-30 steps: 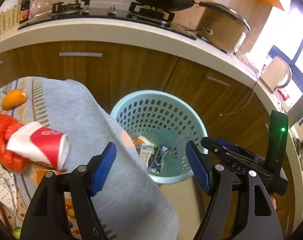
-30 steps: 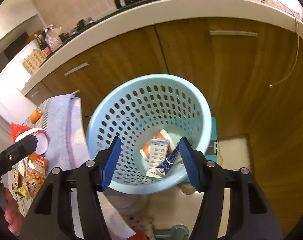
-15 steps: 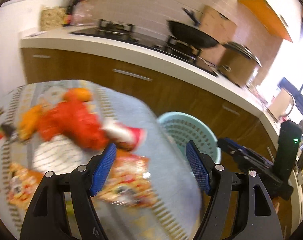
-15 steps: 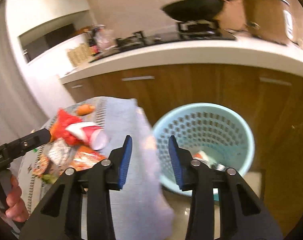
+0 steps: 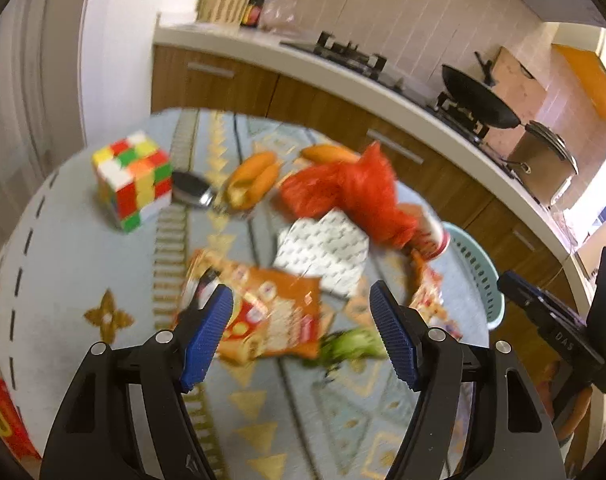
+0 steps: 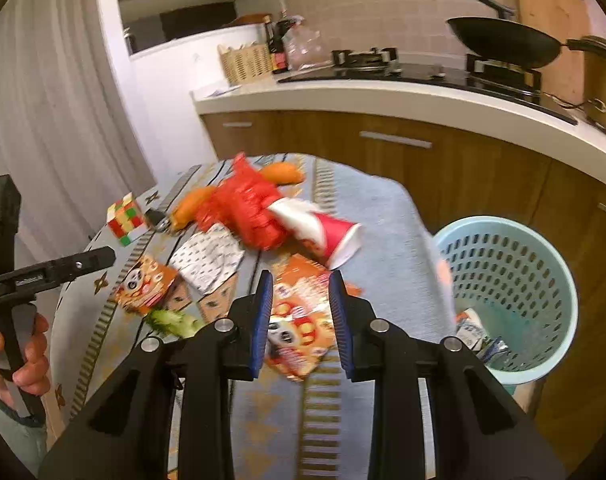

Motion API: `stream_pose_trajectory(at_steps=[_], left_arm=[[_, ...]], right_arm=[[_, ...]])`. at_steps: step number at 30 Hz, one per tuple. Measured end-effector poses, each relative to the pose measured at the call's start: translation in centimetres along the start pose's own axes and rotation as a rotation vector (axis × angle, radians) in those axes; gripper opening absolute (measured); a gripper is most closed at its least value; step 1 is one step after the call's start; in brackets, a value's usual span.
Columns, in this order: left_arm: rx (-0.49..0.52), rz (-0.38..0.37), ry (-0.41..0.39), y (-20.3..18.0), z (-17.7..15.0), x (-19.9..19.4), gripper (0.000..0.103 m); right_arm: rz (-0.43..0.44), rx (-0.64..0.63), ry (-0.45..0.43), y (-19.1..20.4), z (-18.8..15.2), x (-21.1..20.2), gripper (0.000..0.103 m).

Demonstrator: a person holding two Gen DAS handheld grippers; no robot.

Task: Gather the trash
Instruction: 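Move both open tools back over the snack bags on the table, then grasp an orange snack bag with the left tool while the right tool grasps another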

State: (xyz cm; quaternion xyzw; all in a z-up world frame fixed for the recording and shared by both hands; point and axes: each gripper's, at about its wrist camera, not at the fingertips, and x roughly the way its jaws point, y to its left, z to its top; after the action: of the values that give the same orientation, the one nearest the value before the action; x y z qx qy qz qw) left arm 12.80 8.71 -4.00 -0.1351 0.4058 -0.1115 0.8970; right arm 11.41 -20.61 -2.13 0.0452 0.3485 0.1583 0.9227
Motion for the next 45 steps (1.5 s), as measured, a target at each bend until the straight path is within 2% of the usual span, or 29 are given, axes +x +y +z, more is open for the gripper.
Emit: stream_pose_trajectory(at_steps=[4,6,9,13,14,16,19,22,24,26,27,29,30,32,33,35,36,38,41,45], left_arm=[[0.017,-0.003,0.057,0.4,-0.8,1.7,0.070],[0.023,0.047,0.070,0.4,-1.2,2.6,0.070],[-0.004,0.109,0.060,1.5,-1.4,3.0,0.070],[-0.065,0.133,0.025,3.9,-1.3,2.3,0.071],[-0.066,0.142,0.028,4.3,-1.2,2.4,0.076],[-0.050,0.156,0.054,4.6,-1.0,3.2,0.084],[0.007,0.195,0.071,3.9,-0.7,4.4,0.088],[0.067,0.261,0.087,2.7,-0.6,5.5,0.086],[0.118,0.319,0.088,1.9,-0.8,6.1,0.083],[0.159,0.361,0.076,1.3,-1.2,6.2,0.072],[0.162,0.357,0.066,1.2,-1.3,6.0,0.068],[0.171,0.371,0.056,0.9,-1.4,5.8,0.053],[0.178,0.366,0.052,0.8,-1.4,5.7,0.048],[0.190,0.366,0.038,0.7,-1.5,5.3,0.024],[0.184,0.346,0.034,0.7,-1.6,5.1,0.021],[0.166,0.305,0.026,0.8,-1.8,4.8,0.007],[0.153,0.270,0.022,0.9,-1.8,4.7,0.003],[0.137,0.232,-0.015,0.7,-2.0,4.2,0.003],[0.111,0.193,-0.053,0.9,-2.2,3.5,0.002],[0.085,0.154,-0.087,1.3,-2.1,2.3,0.002]], right_arm=[[0.001,-0.012,0.007,1.1,-0.1,0.0,0.026],[-0.006,-0.019,0.005,1.4,-0.2,-0.2,0.026],[-0.015,-0.023,0.008,1.5,-0.4,-0.4,0.026],[-0.015,-0.014,0.022,1.2,-0.7,0.0,0.026],[-0.011,-0.009,0.025,1.2,-0.8,0.1,0.026],[0.000,0.001,0.033,1.2,-0.9,0.4,0.026],[0.007,-0.001,0.040,1.3,-1.0,0.6,0.026],[0.005,-0.008,0.040,1.5,-1.0,0.6,0.026],[0.002,-0.007,0.042,1.3,-1.1,0.6,0.026],[0.001,-0.001,0.045,1.1,-1.1,0.8,0.026],[0.001,0.002,0.047,1.0,-1.1,0.9,0.026],[0.000,0.004,0.049,0.9,-1.2,1.0,0.026],[-0.001,0.003,0.051,0.9,-1.2,1.1,0.026],[0.000,0.002,0.057,0.9,-1.3,1.3,0.026],[0.000,0.001,0.059,0.9,-1.4,1.3,0.026],[-0.001,-0.005,0.066,1.0,-1.6,1.4,0.026],[0.000,-0.008,0.071,1.0,-1.8,1.5,0.026],[0.000,-0.011,0.080,1.1,-2.1,1.6,0.031],[-0.011,-0.020,0.092,1.3,-3.0,2.0,0.047],[-0.009,-0.040,0.118,2.0,-3.4,3.1,0.047]])
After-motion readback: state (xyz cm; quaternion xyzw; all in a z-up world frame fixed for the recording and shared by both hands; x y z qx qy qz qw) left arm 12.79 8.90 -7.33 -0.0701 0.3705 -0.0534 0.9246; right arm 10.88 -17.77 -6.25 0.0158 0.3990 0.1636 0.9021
